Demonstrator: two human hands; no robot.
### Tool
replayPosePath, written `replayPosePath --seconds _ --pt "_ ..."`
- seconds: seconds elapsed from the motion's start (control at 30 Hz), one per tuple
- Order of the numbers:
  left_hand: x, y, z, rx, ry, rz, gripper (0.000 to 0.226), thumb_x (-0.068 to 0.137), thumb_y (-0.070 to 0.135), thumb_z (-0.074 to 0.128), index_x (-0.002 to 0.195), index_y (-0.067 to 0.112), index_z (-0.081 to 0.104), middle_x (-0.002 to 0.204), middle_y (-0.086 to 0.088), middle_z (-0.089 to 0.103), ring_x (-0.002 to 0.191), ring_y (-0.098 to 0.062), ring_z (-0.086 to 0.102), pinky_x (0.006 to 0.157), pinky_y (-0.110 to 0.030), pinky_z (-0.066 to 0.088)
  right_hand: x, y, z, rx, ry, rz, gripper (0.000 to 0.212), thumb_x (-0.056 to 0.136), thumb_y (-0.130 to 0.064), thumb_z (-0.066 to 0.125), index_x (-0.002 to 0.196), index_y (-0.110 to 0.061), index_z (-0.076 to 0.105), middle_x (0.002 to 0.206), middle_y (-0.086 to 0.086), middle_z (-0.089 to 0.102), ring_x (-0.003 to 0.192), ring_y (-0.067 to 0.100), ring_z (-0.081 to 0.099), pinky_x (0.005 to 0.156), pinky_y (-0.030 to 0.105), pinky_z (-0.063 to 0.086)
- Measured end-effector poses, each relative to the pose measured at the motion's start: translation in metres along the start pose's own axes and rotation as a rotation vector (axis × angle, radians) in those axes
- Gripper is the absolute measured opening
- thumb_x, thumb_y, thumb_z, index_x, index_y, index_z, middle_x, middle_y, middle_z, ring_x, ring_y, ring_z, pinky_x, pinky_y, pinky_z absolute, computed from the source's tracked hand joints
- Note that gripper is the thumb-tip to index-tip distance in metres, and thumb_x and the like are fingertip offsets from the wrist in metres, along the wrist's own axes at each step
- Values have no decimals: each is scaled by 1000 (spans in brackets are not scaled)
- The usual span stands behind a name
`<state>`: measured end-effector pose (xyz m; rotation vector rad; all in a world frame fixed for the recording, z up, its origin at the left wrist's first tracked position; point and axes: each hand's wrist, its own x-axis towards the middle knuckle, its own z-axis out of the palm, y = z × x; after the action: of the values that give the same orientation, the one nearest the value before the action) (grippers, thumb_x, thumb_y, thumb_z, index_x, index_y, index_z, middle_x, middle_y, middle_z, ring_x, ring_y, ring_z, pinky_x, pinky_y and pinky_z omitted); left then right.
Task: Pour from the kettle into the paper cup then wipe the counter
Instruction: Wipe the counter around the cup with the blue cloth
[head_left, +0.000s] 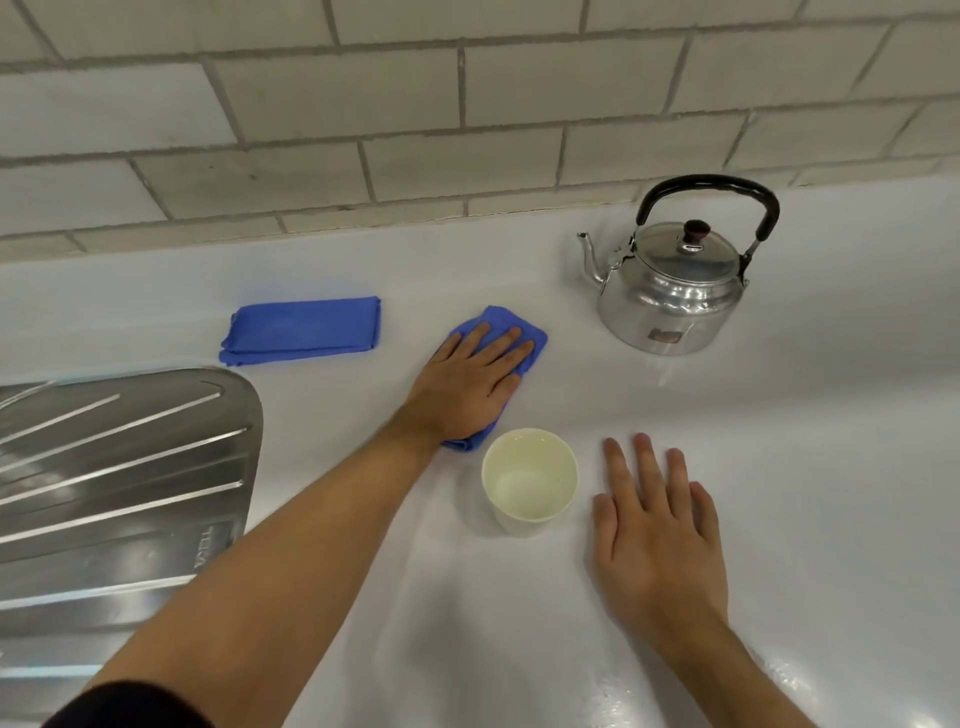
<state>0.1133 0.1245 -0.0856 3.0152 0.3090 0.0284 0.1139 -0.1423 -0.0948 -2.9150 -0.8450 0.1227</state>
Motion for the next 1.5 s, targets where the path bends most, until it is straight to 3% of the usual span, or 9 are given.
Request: replayPosePath --seconds 0.4,0.5,0.6,0.9,1.03,1.13,1.3,1.4,1.5 --pt "-18 7 8 143 -76 293 57 98 52 14 151 41 -4 162 18 -4 151 -19 -3 122 -40 4 2 4 -4 21 -14 -5 59 97 -49 3 155 -40 -5 166 -10 -6 153 19 -6 122 39 4" --pt "-52 -6 4 -4 -103 200 55 98 54 14 148 47 -6 157 25 -10 149 -15 -11 120 -33 -7 2 4 -6 26 -18 -2 58 99 -47 10 155 -40 1 166 -10 0 153 19 -2 121 39 7" --pt "-94 -19 1 -54 -59 15 53 96 54 7 149 46 0 160 22 -1 150 -13 -8 122 -35 -1 2 4 -7 28 -24 -3 57 99 -47 12 155 -39 4 166 -9 3 153 20 0 121 40 7" --pt "-199 22 5 45 45 -521 58 100 45 19 154 29 4 164 2 6 150 -34 1 121 -47 5 1 3 -7 55 -48 -4 57 100 -46 10 156 -38 4 167 -8 1 153 21 -3 121 41 3" --pt "-229 76 11 -1 46 -561 59 99 49 12 153 32 -3 164 8 -2 150 -29 -5 120 -45 -1 2 4 -12 86 -80 -21 56 102 -44 14 156 -34 6 167 -4 0 153 25 -3 122 41 4" --pt "-243 115 14 -32 37 -519 62 94 51 0 153 32 -8 162 10 -10 149 -26 -14 119 -43 -11 0 7 -22 261 -51 -59 51 102 -32 36 152 -22 30 164 5 18 150 30 12 119 44 16" --pt "-247 159 16 -55 -13 -443 63 91 52 -6 150 33 -15 158 11 -21 140 -25 -34 117 -45 -18 -29 13 -35 539 78 -146 38 88 -9 58 124 -23 59 117 2 63 112 26 57 96 39 44" --pt "-243 173 13 -66 -56 -383 64 89 52 -10 149 32 -20 158 11 -23 142 -25 -34 118 -47 -17 -40 20 -41 654 -5 -193 29 95 -10 52 110 -33 61 81 -6 64 75 13 60 69 19 48" --pt "-238 187 11 -76 -71 -312 65 88 51 -11 149 33 -19 160 10 -19 143 -26 -31 118 -49 -15 -38 29 -52 652 -113 -256 27 94 -8 55 98 -33 66 82 -5 67 68 11 60 64 12 46"
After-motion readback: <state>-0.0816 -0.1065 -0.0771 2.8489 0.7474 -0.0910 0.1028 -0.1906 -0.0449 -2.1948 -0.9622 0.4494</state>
